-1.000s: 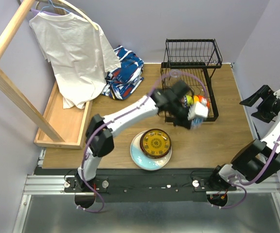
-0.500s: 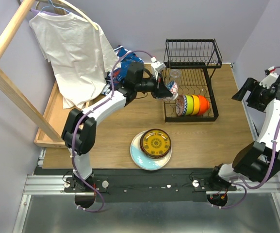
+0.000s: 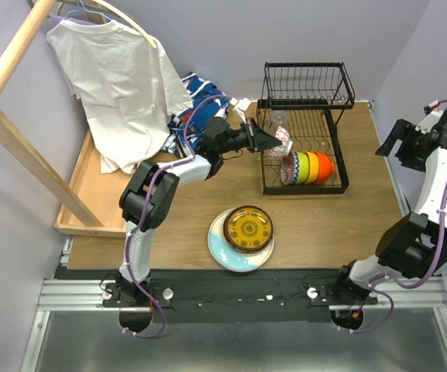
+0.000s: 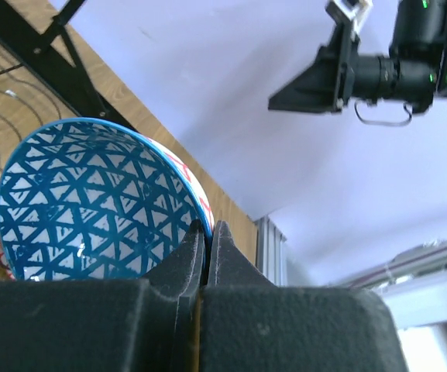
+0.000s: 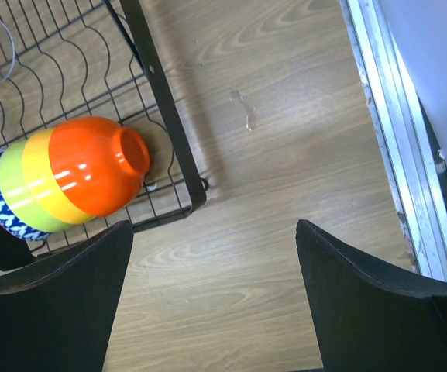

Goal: Load the mixed dishes into the dish rack

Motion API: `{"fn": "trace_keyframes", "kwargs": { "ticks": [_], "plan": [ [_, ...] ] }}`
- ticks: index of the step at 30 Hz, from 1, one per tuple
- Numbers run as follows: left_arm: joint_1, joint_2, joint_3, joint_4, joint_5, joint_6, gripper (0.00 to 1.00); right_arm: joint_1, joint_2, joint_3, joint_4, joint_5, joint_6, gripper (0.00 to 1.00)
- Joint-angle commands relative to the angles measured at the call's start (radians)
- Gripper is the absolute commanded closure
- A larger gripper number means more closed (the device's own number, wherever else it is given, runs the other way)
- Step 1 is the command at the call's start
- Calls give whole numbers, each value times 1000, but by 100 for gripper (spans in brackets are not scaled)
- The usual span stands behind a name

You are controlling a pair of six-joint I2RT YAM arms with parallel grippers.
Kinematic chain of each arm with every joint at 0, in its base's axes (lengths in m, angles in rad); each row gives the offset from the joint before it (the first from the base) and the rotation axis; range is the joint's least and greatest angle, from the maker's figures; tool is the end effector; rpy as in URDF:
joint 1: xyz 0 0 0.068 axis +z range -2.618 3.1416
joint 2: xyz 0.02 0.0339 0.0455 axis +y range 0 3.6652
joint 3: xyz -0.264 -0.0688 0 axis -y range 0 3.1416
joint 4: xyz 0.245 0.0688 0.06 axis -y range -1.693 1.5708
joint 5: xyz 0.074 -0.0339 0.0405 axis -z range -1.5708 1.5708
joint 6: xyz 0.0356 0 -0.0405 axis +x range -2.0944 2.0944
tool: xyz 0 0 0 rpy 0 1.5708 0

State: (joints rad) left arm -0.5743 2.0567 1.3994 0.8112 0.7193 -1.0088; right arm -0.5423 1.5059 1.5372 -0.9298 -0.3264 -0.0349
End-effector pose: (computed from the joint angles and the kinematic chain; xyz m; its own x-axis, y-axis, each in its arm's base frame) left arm 0.3848 -0.2769 0.2602 -0.7398 -0.2795 -0.6120 0.6180 0.0776 -0.7824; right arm 0.2740 -0.1517 0.3603 -0.6808 0.3716 -0.6312 0.2942 0.9279 0.2290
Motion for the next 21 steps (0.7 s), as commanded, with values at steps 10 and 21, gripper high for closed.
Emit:
{"fn": "trace_keyframes", "kwargs": {
  "ticks": [10, 21],
  "plan": [
    [-18, 95, -74, 195, -227, -224, 100, 4, -52, -29, -33, 61, -5, 7],
    [-56, 151, -68, 143, -305, -324, 100, 4, -65, -52, -46, 98, -20, 7]
  ]
}}
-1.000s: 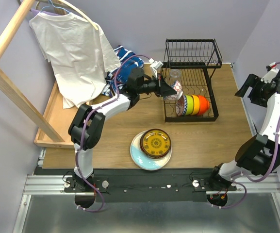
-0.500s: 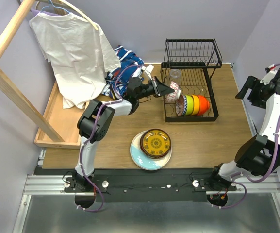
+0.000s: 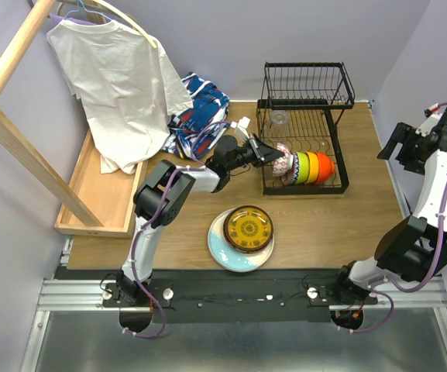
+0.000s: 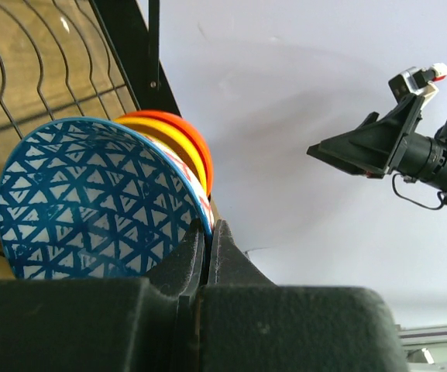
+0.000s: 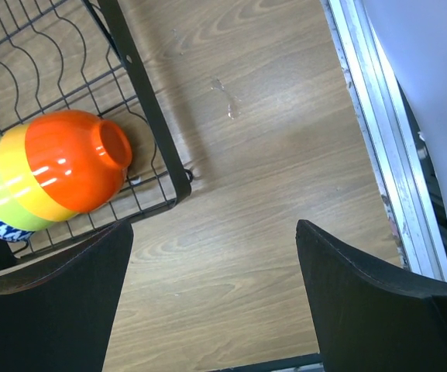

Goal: Load the mixed dishes into the dish rack

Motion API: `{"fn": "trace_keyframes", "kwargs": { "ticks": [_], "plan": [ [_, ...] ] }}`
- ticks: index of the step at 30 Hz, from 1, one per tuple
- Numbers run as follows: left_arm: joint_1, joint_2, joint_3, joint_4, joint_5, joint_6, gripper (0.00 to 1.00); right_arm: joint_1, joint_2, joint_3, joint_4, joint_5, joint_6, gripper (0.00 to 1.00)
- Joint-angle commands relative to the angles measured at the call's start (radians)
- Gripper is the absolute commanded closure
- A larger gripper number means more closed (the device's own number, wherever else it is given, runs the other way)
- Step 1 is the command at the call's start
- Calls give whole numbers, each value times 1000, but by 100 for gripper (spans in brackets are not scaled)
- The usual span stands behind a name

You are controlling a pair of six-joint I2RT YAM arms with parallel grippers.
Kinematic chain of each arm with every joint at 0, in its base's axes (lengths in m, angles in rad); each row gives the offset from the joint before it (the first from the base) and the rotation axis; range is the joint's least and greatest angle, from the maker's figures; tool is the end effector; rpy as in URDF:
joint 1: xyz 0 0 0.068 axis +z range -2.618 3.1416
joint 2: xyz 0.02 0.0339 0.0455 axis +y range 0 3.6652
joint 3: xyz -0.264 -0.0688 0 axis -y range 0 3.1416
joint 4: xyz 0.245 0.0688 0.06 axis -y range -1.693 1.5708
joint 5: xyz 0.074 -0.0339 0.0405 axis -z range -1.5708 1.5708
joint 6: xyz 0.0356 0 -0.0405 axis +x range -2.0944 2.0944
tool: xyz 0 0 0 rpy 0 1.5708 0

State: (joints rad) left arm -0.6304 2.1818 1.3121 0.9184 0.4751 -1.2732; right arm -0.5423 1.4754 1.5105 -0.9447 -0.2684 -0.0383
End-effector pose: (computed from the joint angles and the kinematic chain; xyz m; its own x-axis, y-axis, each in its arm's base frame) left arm 0.3788 -0.2966 0.1864 -0.8425 -0.4377 -0.3142 0.2995 0.1042 -0.9484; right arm 0.2654 -0.1489 0.3594 -0.6892 0.3722 -0.6216 0.3320 0.9248 0.1856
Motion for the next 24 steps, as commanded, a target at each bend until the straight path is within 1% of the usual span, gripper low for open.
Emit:
{"fn": "trace_keyframes", "kwargs": {
  "ticks": [1, 4, 8, 10, 15, 19, 24],
  "plan": [
    [0, 30, 22, 36, -67, -70, 100, 4, -36, -30, -32, 41, -21, 7],
    [5, 49, 27, 37, -79, -124, 100, 4, -40, -35, -45, 57, -32, 7],
    [-3, 87, 53, 80, -70, -164, 100, 4, -35, -38, -63, 73, -46, 7],
    [-15, 125, 96, 103, -50, -158, 100, 4, -30, -44, -62, 80, -48, 7],
    [-38, 131, 110, 102, -61, -176, 100, 4, -17, -39, -66, 83, -52, 7],
    [-51, 121, 76, 89, -75, -195, 100, 4, -7, -41, -62, 78, -48, 7],
    [-31, 82, 3, 68, -87, -195, 100, 4, -3, -38, -55, 67, -41, 7]
  ]
}}
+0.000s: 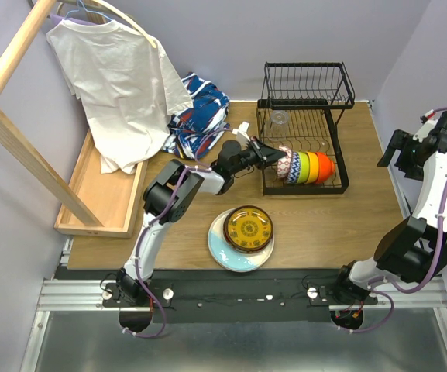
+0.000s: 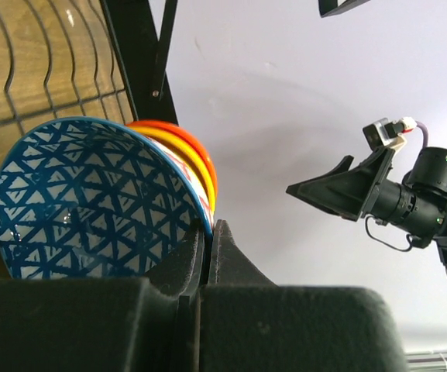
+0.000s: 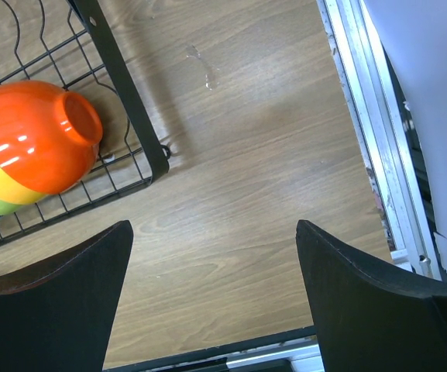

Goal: Load the mixed dishes into the dish rack

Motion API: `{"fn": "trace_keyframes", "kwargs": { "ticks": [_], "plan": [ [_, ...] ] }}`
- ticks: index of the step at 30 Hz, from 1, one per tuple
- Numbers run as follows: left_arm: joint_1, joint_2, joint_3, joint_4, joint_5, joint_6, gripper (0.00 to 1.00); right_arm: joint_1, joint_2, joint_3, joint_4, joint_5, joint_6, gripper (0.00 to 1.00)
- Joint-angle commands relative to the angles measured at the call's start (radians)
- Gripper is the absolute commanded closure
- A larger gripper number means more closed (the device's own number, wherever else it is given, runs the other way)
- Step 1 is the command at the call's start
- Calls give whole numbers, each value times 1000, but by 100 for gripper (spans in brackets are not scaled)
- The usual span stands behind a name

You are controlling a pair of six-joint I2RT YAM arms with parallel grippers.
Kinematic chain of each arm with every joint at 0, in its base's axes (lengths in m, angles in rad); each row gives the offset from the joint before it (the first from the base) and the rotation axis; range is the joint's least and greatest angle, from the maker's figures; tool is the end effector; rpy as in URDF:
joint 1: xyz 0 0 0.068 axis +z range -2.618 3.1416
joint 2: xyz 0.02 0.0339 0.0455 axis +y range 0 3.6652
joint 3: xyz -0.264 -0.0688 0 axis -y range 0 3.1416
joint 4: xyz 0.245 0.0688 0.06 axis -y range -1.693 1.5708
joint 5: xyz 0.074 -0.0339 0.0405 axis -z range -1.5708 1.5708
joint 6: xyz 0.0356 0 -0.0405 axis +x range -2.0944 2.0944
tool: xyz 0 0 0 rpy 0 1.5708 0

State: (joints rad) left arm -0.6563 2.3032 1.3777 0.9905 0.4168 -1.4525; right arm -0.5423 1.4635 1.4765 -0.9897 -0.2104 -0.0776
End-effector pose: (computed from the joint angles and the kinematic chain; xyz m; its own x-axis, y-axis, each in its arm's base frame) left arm 0.3859 -0.3154 0.1571 -0.8658 -0.4793 -0.1439 0.1547 0.0170 -0.9878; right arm 0.2581 -0.1468 0.3490 -0.7390 0.3568 -0.5715 0.3484 0.9284 0.1292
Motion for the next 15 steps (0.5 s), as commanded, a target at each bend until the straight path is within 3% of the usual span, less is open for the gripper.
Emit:
{"fn": "trace_keyframes", "kwargs": {
  "ticks": [1, 5, 8, 9, 12, 15],
  "plan": [
    [-3, -47, -84, -9, -29, -13, 100, 4, 11, -4, -9, 6, -1, 7],
    [1, -68, -109, -30, -23, 12, 99, 4, 12, -22, 9, -15, 13, 7],
    [0, -76, -111, -38, -13, 35, 74, 4, 15, -30, 22, -27, 21, 7],
    [0, -83, -111, -39, -6, 44, 57, 4, 15, -33, 23, -30, 22, 7],
    [3, -105, -112, -41, 16, 89, 42, 4, 17, -36, 28, -49, 24, 7],
    [9, -126, -109, -49, 40, 139, 35, 4, 18, -44, 39, -63, 24, 7]
  ]
}}
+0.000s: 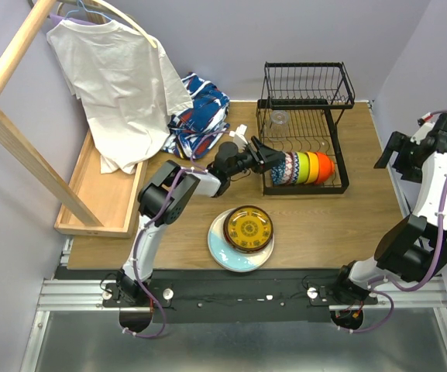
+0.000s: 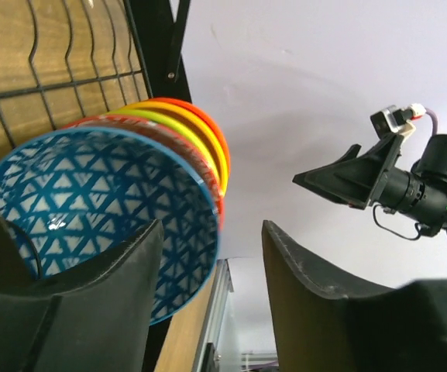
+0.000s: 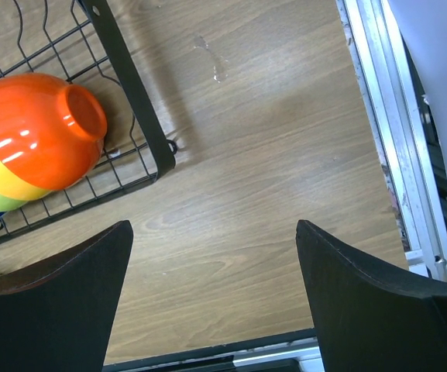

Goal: Load the mixed dishes into the dish rack

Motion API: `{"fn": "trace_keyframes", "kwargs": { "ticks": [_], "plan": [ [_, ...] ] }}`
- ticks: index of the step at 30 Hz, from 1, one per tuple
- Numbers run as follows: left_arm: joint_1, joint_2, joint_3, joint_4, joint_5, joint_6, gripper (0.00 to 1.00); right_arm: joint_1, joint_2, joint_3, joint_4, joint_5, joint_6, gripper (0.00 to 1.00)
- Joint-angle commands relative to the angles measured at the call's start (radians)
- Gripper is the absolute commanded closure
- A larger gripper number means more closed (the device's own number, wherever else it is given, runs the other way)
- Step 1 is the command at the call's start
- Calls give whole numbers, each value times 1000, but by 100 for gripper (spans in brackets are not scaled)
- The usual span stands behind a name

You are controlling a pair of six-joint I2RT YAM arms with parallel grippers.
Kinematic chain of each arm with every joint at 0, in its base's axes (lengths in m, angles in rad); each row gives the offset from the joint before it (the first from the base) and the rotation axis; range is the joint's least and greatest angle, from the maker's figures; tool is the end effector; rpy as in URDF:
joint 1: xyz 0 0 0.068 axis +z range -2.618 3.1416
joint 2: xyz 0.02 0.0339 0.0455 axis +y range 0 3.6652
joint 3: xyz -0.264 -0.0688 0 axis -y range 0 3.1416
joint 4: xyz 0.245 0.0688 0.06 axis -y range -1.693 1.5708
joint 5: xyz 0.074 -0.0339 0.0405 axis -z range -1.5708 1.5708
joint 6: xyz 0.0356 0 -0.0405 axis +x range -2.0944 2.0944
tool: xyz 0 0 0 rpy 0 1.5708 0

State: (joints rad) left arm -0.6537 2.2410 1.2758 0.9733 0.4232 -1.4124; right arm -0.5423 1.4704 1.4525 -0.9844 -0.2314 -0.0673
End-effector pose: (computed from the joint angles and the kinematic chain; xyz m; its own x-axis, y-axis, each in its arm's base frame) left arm 0.3715 -0.3030 0.1540 -0.8684 -0.4689 -0.1610 0.1452 0.0699 -0.9869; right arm 0.2595 -0.1468 0.3402 -0.7468 0.3736 -0.5501 0.3472 0.9246 0.1566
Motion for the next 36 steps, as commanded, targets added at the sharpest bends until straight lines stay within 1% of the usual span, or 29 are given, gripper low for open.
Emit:
{"fn": "trace_keyframes", "kwargs": {
  "ticks": [1, 3, 5, 6, 8, 12, 13, 15, 16, 17, 18, 19, 20, 21, 22, 23, 24, 25, 26, 27, 28, 31, 36],
  "plan": [
    [8, -67, -4, -42, 40, 110, 34, 4, 11, -23, 36, -48, 14, 7],
    [15, -90, -1, -48, 60, 147, 32, 5, 10, -26, 43, -57, 14, 7],
    [23, -113, 0, -88, 92, 168, 31, 5, 8, -29, 47, -63, 8, 7],
    [37, -139, -1, -106, 103, 202, 30, 5, 7, -30, 49, -66, 8, 7],
    [51, -175, -19, -191, 126, 236, 30, 7, 4, -38, 52, -71, -6, 7],
    [89, -279, -88, -266, 169, 351, 30, 33, -12, -67, 79, -91, -48, 7],
    [109, -293, -89, -324, 183, 434, 30, 41, -19, -73, 85, -100, -58, 7],
    [120, -334, -72, -416, 262, 550, 30, 68, -31, -101, 118, -124, -74, 7],
    [123, -343, -58, -518, 294, 616, 30, 79, -39, -112, 128, -137, -77, 7],
    [130, -356, -58, -568, 333, 715, 30, 103, -59, -127, 156, -149, -83, 7],
    [134, -389, -61, -617, 379, 775, 31, 120, -71, -141, 170, -167, -85, 7],
    [137, -408, -70, -730, 402, 838, 31, 139, -84, -174, 180, -177, -86, 7],
    [138, -426, -69, -814, 416, 1016, 31, 186, -111, -191, 205, -183, -95, 7],
    [138, -469, -69, -909, 404, 1112, 31, 214, -123, -208, 219, -187, -100, 8],
    [137, -492, -81, -1071, 393, 1203, 30, 243, -142, -248, 234, -187, -106, 8],
    [138, -513, -92, -1143, 382, 1302, 30, 274, -157, -267, 271, -189, -114, 8],
    [138, -543, -93, -1218, 362, 1464, 30, 332, -191, -288, 291, -190, -115, 8],
    [138, -557, -110, -1346, 314, 1550, 30, 359, -208, -308, 312, -192, -115, 8],
    [138, -569, -125, -1393, 292, 1610, 30, 410, -223, -345, 354, -197, -111, 8],
    [138, -590, -138, -1436, 273, 1717, 30, 432, -249, -359, 372, -207, -109, 8],
    [138, -603, -165, -1490, 247, 1748, 30, 452, -258, -371, 389, -215, -103, 8],
    [138, -643, -219, -1510, 230, 1813, 30, 499, -283, -408, 432, -249, -72, 8],
    [128, -624, -245, -1498, 204, 1814, 29, 620, -294, -458, 498, -232, -88, 8]
  ]
}}
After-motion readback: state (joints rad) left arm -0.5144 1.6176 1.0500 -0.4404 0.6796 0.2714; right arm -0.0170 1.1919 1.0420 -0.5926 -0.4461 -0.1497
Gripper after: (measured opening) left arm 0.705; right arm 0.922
